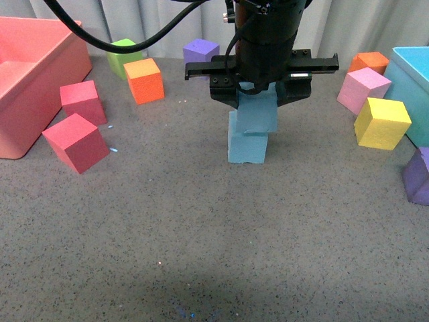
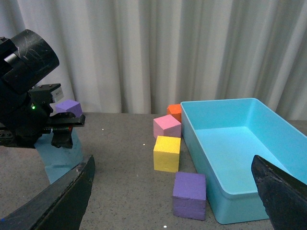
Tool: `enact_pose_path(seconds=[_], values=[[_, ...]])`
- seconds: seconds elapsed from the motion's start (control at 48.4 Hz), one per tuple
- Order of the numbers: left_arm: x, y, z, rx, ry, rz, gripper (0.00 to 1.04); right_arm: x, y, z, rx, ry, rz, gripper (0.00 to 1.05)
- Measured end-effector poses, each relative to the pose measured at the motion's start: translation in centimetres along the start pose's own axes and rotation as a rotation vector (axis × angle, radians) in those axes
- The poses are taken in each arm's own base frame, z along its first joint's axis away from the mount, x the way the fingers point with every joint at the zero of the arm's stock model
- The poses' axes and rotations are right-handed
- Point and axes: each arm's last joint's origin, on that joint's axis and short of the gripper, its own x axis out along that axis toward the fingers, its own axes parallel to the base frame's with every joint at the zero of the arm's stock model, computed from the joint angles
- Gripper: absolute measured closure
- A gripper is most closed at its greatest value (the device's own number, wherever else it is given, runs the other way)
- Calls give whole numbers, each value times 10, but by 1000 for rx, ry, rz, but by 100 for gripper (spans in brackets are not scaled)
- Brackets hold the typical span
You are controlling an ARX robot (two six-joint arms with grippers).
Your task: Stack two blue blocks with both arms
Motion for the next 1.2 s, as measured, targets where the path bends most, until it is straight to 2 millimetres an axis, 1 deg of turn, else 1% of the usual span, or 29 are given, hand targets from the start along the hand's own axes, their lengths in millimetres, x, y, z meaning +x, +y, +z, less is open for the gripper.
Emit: enact_pose_path(seconds=[0.021, 0.103, 0.268, 0.289, 0.33, 0.351, 0.392, 0.475, 0.558, 0.681, 0.702, 0.723, 0.764, 0.785, 0.805, 0.826, 0.847, 0.867, 0.888, 0.929, 1.012, 1.053, 1.094, 1.136, 1.156, 1.198], values=[[0, 0, 0, 2, -2, 4, 49, 0, 0, 0, 0, 0, 0, 10], [1, 0, 0, 0, -7, 10, 38, 0, 0, 0, 0, 0, 0, 10], [1, 1, 0, -2, -11, 14, 18, 0, 0, 0, 0, 0, 0, 10], [2, 1, -1, -1, -10, 15, 13, 0, 0, 0, 0, 0, 0, 10], [2, 1, -2, 0, -7, 15, 6, 0, 0, 0, 0, 0, 0, 10], [1, 2, -2, 0, -5, 13, 5, 0, 0, 0, 0, 0, 0, 10], [0, 2, -3, 0, -2, 9, 7, 0, 0, 0, 0, 0, 0, 10], [-7, 4, -3, -4, -9, -5, 7, 0, 0, 0, 0, 0, 0, 10], [-23, 6, -1, -13, -36, -34, 7, 0, 0, 0, 0, 0, 0, 10], [-56, 13, 2, -32, -98, -63, 7, 0, 0, 0, 0, 0, 0, 10], [-60, 14, 3, -15, -135, -54, 8, 0, 0, 0, 0, 0, 0, 10], [-61, 16, 3, -2, -223, -36, 11, 0, 0, 0, 0, 0, 0, 10], [-63, 26, 1, 28, -451, 24, 20, 0, 0, 0, 0, 0, 0, 10], [-64, 32, -3, 29, -526, 42, 23, 0, 0, 0, 0, 0, 1, 10], [-66, 44, -11, 57, -619, 58, 29, 0, 0, 0, 0, 0, 0, 10], [-67, 53, -16, 66, -673, 56, 32, 0, 0, 0, 0, 0, 0, 10], [-70, 68, -24, 61, -759, 47, 38, 0, 0, 0, 0, 0, -1, 10], [-73, 78, -29, 54, -819, 39, 41, 0, 0, 0, 0, 0, -2, 10], [-78, 93, -37, 46, -898, 32, 47, 0, 0, 0, 0, 0, -2, 10], [-91, 117, -50, 33, -985, 29, 56, 0, 0, 0, 0, 0, -2, 10], [-112, 154, -75, 25, -1059, 44, 74, 0, 0, 0, 0, 0, -2, 10], [-118, 165, -83, 28, -1062, 50, 81, 0, 0, 0, 0, 0, 1, 10], [-120, 176, -96, 39, -1047, 52, 88, 0, 0, 0, 0, 0, 1, 10], [-122, 189, -111, 50, -1029, 55, 99, 0, 0, 0, 0, 0, 1, 10], [-123, 193, -115, 51, -1023, 56, 101, 0, 0, 0, 0, 0, 0, 10], [-126, 201, -125, 59, -1014, 56, 101, 0, 0, 0, 0, 0, 0, 10]])
